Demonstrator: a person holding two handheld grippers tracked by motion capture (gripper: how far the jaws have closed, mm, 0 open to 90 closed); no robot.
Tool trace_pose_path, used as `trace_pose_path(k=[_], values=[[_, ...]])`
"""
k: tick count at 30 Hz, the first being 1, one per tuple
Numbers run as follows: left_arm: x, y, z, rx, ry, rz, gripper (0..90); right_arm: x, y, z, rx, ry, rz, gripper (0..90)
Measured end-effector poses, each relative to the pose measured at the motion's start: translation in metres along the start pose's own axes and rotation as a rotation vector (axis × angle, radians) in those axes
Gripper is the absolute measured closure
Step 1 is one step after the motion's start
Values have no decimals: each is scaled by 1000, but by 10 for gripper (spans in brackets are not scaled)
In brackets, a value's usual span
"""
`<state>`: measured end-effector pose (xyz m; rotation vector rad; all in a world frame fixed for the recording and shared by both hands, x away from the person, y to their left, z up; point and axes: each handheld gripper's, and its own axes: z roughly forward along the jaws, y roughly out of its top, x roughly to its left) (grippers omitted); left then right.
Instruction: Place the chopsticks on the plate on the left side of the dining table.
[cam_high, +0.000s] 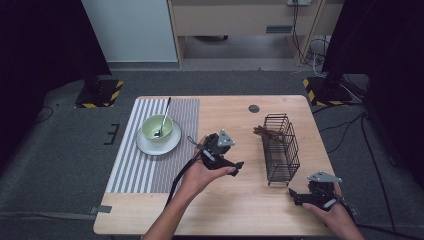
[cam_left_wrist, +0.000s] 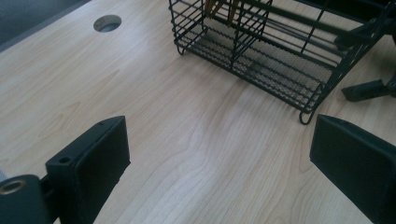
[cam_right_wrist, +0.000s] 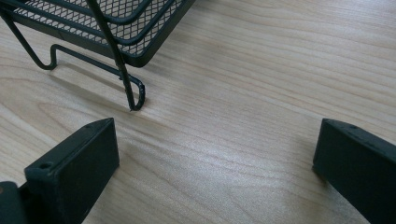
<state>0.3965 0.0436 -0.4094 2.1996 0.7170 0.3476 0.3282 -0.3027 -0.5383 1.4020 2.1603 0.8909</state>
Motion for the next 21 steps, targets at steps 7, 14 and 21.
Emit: trace_pose_path(k=[7,14,21], values=[[-1,21,-7,-13,-1,10,48,0,0,0,0,2,-3,3],[-2,39,-11,-35,-17,18,51,0,0,0,0,-1,4,3],[-1,58,-11,-62,-30,33,81,0,0,0,-2,-2,4,3]])
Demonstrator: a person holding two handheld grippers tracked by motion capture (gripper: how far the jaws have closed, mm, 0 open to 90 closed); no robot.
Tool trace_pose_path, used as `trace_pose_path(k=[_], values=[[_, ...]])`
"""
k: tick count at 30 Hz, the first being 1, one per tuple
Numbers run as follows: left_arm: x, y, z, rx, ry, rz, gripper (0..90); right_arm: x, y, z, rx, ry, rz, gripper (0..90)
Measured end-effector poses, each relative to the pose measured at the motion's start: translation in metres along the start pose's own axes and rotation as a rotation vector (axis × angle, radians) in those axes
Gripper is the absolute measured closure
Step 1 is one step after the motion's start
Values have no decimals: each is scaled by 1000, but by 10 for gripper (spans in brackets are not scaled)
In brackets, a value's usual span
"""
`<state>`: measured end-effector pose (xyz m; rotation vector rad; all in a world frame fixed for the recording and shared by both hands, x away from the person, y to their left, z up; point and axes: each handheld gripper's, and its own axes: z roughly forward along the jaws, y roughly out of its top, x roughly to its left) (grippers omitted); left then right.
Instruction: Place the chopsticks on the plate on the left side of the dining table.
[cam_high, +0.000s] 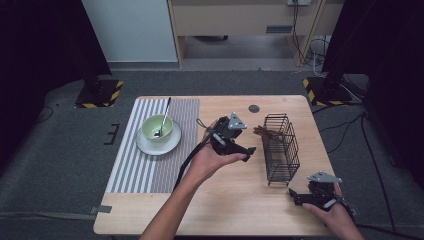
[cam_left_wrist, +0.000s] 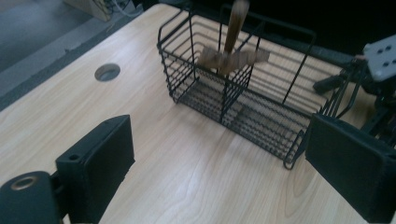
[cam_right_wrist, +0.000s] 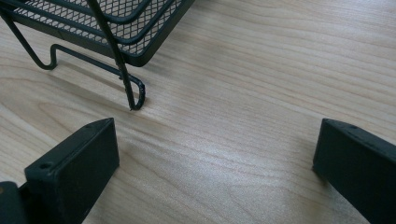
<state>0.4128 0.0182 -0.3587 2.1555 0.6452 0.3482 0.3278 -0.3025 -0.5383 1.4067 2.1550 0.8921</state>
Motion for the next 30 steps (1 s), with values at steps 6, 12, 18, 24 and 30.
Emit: trace_pose_path(k=[6,12,18,24,30], values=[[-2,14,-4,-38,-32,4,113,0,0,0,-2,0,-3,4],[-3,29,-5,-50,-31,16,142,0,0,0,-2,0,-3,3],[-1,44,3,-36,-28,41,192,0,0,0,-2,0,1,4],[0,54,19,-2,-15,60,293,0,0,0,-2,0,0,4],[0,55,32,38,-8,77,398,0,0,0,-2,1,0,4]])
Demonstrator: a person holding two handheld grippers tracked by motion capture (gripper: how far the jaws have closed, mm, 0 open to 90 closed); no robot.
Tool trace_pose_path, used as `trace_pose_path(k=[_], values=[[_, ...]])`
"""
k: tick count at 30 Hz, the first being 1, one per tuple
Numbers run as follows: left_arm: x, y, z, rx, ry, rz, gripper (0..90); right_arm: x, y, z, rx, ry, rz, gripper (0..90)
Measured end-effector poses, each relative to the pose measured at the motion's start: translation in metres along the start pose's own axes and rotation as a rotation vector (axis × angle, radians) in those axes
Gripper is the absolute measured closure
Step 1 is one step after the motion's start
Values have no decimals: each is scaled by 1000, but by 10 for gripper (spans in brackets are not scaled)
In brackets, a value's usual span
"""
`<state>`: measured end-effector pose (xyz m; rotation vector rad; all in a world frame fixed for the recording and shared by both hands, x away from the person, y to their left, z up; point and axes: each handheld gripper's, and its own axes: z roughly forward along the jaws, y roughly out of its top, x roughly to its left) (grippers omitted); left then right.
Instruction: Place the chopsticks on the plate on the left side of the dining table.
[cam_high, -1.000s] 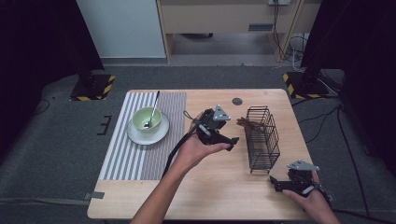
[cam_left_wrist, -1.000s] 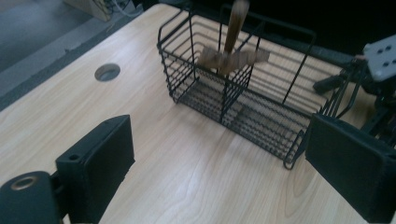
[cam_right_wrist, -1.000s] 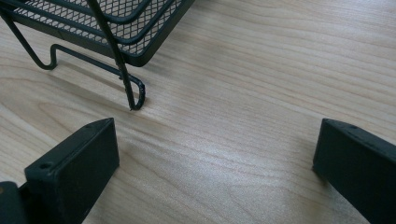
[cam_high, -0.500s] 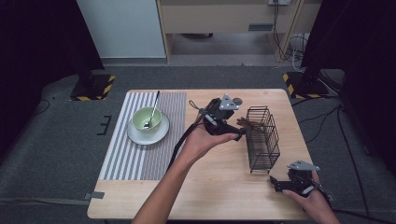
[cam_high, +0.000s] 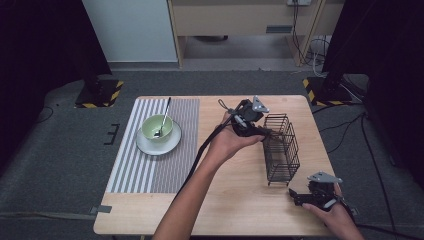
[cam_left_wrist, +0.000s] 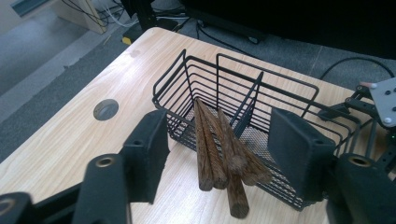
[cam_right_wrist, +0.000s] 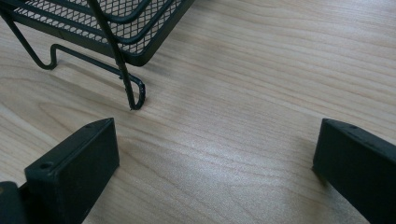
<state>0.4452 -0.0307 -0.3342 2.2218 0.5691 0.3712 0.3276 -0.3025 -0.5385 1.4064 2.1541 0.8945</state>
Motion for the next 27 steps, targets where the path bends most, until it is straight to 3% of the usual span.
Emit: trace_pose_path(k=[23,27], values=[[4,0,9,31,-32,12,797,0,0,0,-1,3,-5,4],[2,0,10,28,-44,19,816,0,0,0,-1,4,-6,4]])
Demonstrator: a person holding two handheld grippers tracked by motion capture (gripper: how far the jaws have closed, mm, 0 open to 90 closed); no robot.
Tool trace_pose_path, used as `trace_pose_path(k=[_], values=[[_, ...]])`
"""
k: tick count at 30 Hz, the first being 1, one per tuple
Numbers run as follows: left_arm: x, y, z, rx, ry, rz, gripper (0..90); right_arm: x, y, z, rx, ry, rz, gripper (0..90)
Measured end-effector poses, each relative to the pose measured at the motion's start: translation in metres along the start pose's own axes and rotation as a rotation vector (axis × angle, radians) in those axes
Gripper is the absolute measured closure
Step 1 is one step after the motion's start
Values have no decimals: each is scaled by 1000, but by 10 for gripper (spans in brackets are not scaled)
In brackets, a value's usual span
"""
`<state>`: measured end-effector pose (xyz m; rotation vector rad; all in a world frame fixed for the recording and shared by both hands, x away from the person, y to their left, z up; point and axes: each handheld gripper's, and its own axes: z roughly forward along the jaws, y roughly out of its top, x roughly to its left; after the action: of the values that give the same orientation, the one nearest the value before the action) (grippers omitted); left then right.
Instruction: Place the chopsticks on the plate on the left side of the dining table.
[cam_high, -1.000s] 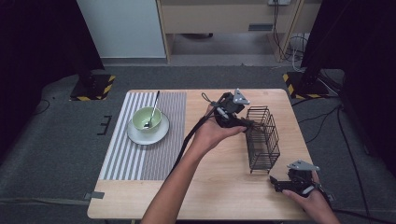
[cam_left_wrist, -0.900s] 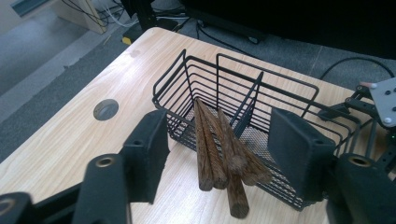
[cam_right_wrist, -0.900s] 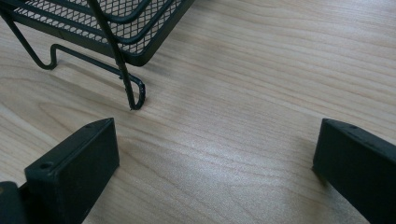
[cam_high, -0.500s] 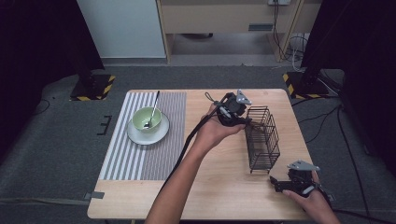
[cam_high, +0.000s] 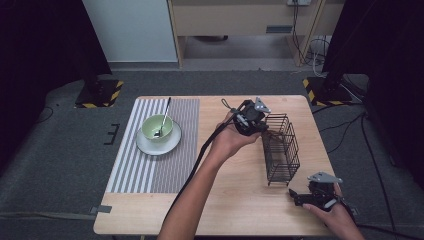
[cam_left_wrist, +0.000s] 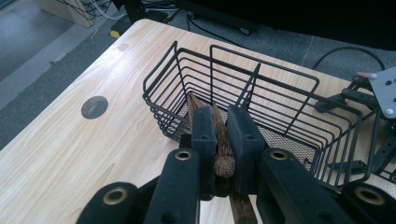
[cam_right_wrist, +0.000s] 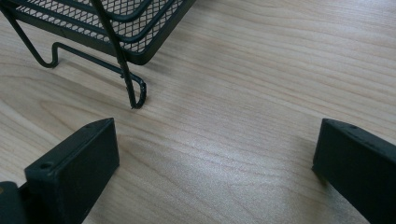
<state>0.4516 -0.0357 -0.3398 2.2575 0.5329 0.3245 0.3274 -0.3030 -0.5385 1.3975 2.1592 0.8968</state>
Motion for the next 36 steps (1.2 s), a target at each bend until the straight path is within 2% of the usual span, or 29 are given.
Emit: trace_pose_path(k=[8,10,15,20,30,36], values=[[1,1,-4,-32,-31,3,838,0,0,0,1,1,2,4],[3,1,-7,-39,-26,13,839,0,0,0,0,0,1,3],[6,1,-15,-93,-11,3,840,0,0,0,0,1,1,4],[7,0,-20,-105,0,0,840,0,0,0,0,1,1,4],[17,-12,-26,-171,14,-48,840,0,0,0,0,2,1,4],[21,-20,-30,-211,9,-67,840,0,0,0,0,2,2,4]])
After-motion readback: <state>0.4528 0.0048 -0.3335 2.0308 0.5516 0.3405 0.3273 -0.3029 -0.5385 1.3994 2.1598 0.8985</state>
